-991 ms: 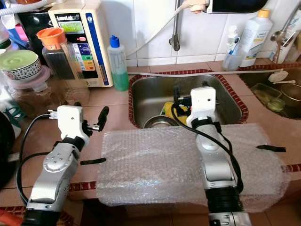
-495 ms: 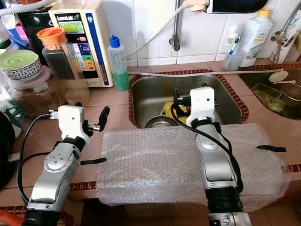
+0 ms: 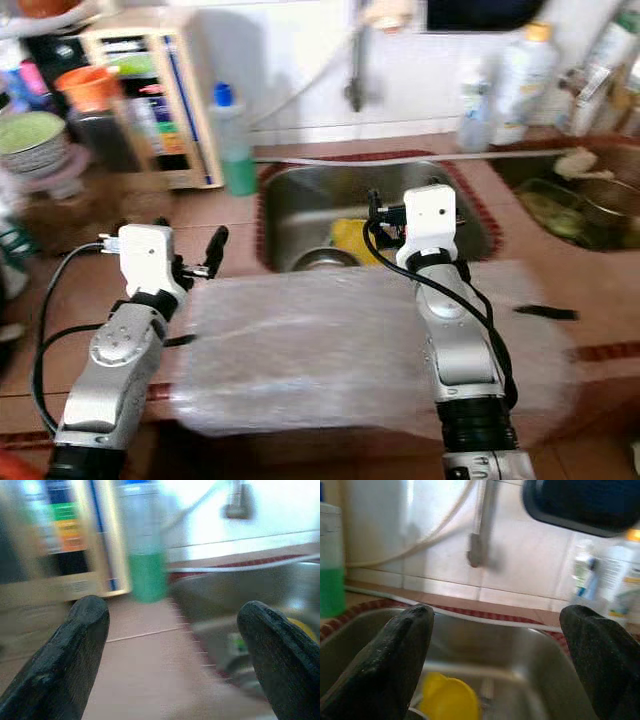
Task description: Kitchen organization
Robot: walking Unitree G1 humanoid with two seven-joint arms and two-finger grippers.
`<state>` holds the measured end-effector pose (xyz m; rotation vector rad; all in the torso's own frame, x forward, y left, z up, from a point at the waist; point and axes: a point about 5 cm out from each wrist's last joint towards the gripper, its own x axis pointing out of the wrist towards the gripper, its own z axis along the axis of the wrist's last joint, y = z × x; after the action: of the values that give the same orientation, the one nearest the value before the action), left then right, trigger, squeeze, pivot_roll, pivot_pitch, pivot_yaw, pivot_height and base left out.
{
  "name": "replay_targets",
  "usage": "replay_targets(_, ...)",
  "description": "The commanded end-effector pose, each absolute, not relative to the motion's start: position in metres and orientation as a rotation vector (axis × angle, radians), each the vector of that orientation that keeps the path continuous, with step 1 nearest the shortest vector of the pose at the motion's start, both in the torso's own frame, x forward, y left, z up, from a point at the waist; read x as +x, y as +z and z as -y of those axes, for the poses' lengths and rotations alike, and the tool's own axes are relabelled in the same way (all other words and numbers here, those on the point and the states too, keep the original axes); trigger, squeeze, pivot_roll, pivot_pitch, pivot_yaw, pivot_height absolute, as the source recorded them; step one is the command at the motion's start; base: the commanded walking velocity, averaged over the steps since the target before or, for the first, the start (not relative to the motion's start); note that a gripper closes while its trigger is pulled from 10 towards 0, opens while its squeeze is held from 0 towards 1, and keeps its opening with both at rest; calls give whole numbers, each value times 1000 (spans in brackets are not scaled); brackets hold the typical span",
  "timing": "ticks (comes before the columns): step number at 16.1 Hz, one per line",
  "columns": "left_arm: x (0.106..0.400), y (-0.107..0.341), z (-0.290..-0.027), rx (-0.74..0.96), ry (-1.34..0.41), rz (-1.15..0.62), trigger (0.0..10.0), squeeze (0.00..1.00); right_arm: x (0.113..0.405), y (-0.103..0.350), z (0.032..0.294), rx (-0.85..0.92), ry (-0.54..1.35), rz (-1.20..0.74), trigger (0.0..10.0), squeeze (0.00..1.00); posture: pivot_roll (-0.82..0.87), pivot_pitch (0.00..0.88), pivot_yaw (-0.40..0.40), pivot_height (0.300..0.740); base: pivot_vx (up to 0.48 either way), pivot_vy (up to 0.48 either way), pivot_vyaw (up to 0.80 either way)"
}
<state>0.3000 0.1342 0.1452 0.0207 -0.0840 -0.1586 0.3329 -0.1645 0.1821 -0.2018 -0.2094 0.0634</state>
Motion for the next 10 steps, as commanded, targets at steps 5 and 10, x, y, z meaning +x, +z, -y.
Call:
replay_targets(5, 300, 148, -135, 29, -159, 87, 10000, 0, 332, 190, 165, -198, 56, 236, 10000, 0, -233, 10, 70, 740, 0, -431, 0)
replay_targets(10, 300, 147, -136, 35, -157, 84, 10000, 0, 332, 190, 165, -197, 54, 234, 10000, 0, -230, 12, 70, 740, 0, -428, 0)
